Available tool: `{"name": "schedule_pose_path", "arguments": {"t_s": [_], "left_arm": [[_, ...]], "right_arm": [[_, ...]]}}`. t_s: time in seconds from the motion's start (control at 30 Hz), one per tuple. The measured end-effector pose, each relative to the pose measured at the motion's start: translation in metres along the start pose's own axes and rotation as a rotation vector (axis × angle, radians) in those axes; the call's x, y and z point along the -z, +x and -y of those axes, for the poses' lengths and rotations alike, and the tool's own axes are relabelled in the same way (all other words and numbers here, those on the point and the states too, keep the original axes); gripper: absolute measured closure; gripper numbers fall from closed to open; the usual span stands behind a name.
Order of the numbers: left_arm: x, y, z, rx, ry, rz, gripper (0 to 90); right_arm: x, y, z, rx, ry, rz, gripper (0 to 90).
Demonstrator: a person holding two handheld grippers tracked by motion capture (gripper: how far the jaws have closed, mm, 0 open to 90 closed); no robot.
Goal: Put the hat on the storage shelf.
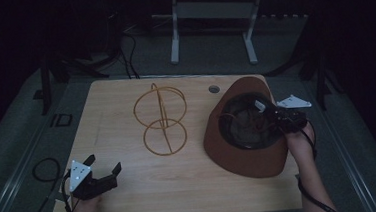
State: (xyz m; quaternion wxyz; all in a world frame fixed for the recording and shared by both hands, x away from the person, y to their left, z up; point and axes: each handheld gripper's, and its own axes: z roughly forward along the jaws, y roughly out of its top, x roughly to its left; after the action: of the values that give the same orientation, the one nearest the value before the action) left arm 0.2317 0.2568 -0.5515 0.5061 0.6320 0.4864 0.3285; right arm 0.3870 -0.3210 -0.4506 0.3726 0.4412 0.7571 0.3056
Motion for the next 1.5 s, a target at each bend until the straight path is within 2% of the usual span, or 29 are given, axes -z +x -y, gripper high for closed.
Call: {"name": "schedule_pose_path", "arguments": {"t_s": [0.1, 0.17, 0.27, 0.33, 0.37, 0.47, 0.63, 0.67, 0.77, 0.93, 1.0, 1.03, 1.2, 1.23, 1.37, 1.43, 1.5], "left_arm": [[0.005, -0.007, -0.016, 0.001, 0.011, 0.022, 3.4], [0.009, -0.013, -0.028, -0.015, 0.022, 0.031, 3.4], [0.013, -0.022, -0.048, -0.032, 0.016, 0.092, 3.4], [0.014, -0.024, -0.053, -0.029, 0.014, 0.102, 3.4], [0.014, -0.028, -0.065, -0.022, 0.017, 0.13, 3.4], [0.015, -0.035, -0.085, -0.013, 0.014, 0.179, 3.4], [0.009, -0.056, -0.119, -0.096, 0.01, 0.201, 3.5], [0.007, -0.061, -0.125, -0.096, 0.003, 0.223, 3.5], [-0.001, -0.075, -0.142, -0.113, -0.006, 0.252, 3.6], [-0.018, -0.106, -0.166, -0.19, 0.001, 0.298, 3.8], [-0.026, -0.118, -0.174, -0.213, 0.007, 0.307, 4.5], [-0.031, -0.123, -0.177, -0.217, 0.008, 0.325, 4.5], [-0.053, -0.148, -0.187, -0.248, 0.03, 0.367, 4.6], [-0.06, -0.155, -0.188, -0.249, 0.036, 0.386, 4.8], [-0.082, -0.18, -0.193, -0.283, 0.062, 0.401, 5.9], [-0.093, -0.19, -0.194, -0.276, 0.073, 0.43, 6.0], [-0.103, -0.201, -0.195, -0.293, 0.085, 0.435, 6.0]], "right_arm": [[0.013, 0.0, -0.006, 0.0, -0.016, 0.002, 84.6], [0.021, -0.001, -0.011, -0.003, -0.029, -0.001, 84.6], [0.03, -0.001, -0.016, -0.003, -0.047, -0.002, 84.6], [0.034, -0.001, -0.018, 0.0, -0.054, -0.001, 84.6], [0.036, 0.0, -0.019, 0.003, -0.058, -0.003, 84.6], [0.046, 0.003, -0.025, 0.022, -0.076, -0.003, 84.5], [0.057, 0.008, -0.027, 0.039, -0.1, -0.01, 84.5], [0.06, 0.01, -0.028, 0.041, -0.11, -0.015, 84.5], [0.066, 0.012, -0.029, 0.048, -0.119, -0.016, 84.5], [0.073, 0.015, -0.031, 0.062, -0.13, -0.02, 84.5], [0.078, 0.017, -0.032, 0.073, -0.136, -0.025, 84.5], [0.079, 0.018, -0.032, 0.077, -0.136, -0.024, 84.5], [0.083, 0.018, -0.032, 0.08, -0.136, -0.026, 84.5], [0.084, 0.018, -0.031, 0.08, -0.135, -0.028, 84.5], [0.086, 0.021, -0.029, 0.092, -0.132, -0.034, 84.4], [0.087, 0.021, -0.029, 0.094, -0.131, -0.034, 84.5], [0.088, 0.022, -0.028, 0.097, -0.132, -0.038, 84.4]]}}
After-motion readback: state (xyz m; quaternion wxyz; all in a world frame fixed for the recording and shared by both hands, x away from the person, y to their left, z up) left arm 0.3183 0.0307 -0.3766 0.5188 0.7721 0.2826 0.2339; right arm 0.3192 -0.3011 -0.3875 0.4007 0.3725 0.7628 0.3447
